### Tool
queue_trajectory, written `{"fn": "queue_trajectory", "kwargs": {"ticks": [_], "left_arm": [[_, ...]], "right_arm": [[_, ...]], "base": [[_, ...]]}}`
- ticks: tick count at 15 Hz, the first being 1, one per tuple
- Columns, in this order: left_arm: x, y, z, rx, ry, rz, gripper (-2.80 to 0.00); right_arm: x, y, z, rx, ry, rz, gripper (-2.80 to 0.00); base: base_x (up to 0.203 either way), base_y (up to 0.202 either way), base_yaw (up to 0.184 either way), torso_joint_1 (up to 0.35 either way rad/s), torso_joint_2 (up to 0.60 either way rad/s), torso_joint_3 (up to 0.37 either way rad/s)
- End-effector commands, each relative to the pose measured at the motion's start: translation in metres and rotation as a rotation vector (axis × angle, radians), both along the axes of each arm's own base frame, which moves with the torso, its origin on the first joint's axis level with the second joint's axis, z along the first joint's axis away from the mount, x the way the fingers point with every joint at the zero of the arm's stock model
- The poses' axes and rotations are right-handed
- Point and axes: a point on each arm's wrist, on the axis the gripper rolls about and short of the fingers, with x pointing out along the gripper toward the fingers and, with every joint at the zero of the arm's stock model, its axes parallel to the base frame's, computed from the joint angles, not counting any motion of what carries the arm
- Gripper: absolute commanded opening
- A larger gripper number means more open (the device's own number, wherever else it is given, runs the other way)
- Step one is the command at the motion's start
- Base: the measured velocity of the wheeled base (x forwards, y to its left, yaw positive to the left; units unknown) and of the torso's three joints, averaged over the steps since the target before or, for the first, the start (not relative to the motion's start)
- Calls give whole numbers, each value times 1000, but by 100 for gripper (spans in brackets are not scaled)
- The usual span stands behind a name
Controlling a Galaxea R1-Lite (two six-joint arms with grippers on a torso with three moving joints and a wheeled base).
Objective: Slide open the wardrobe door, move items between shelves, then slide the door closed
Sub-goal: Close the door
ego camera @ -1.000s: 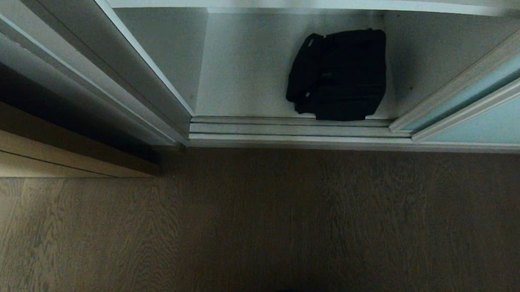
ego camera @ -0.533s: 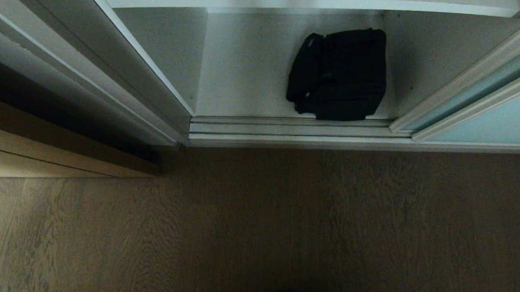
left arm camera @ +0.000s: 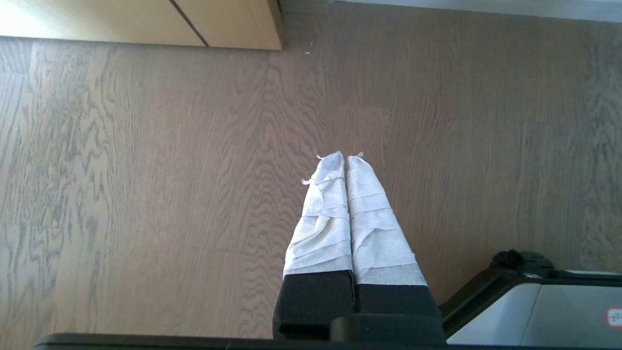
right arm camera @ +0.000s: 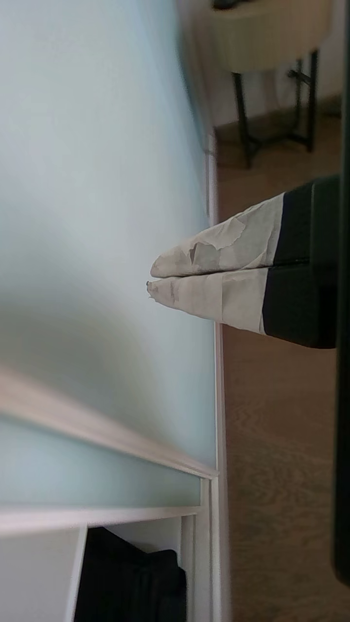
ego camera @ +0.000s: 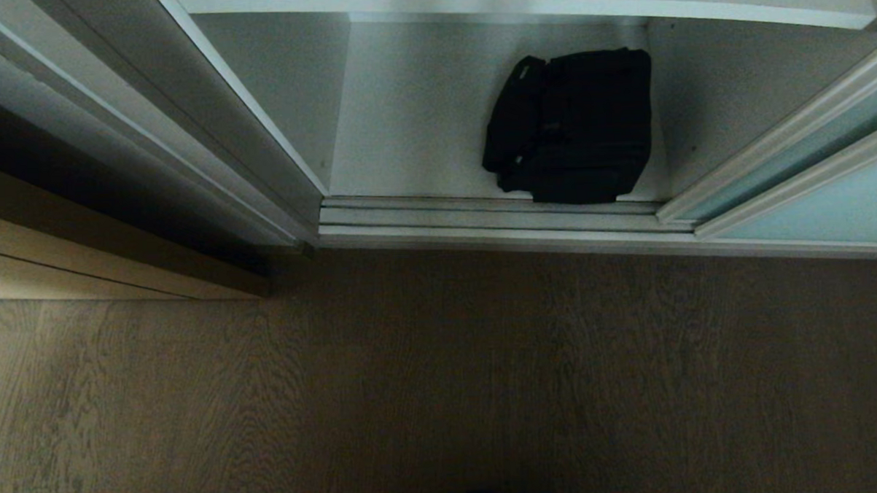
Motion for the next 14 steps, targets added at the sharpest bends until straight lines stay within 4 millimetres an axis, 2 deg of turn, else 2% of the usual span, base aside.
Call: {"fn": "queue_trajectory", "kwargs": {"ticks": [1,4,6,9,12,14], "left_arm": [[0,0,0,0,-1,0,-280],[0,0,0,0,-1,0,-280],[0,0,0,0,-1,0,-280],[0,0,0,0,-1,0,-280],[0,0,0,0,-1,0,-280],[0,0,0,0,-1,0,-280]], "right_arm": [[-10,-24,-9,56,-30,40,-280],[-4,-46,-17,112,-54,137,-280],[-3,-42,-16,104,-45,125,-280],[-12,-14,-13,20,3,4,-280],[-20,29,-7,-107,51,-127,-280],[-17,56,-2,-178,83,-195,-280]], "base": [[0,0,0,0,0,0],[0,0,0,0,0,0],[0,0,0,0,0,0],[0,0,0,0,0,0],[0,0,0,0,0,0],[0,0,0,0,0,0]]}}
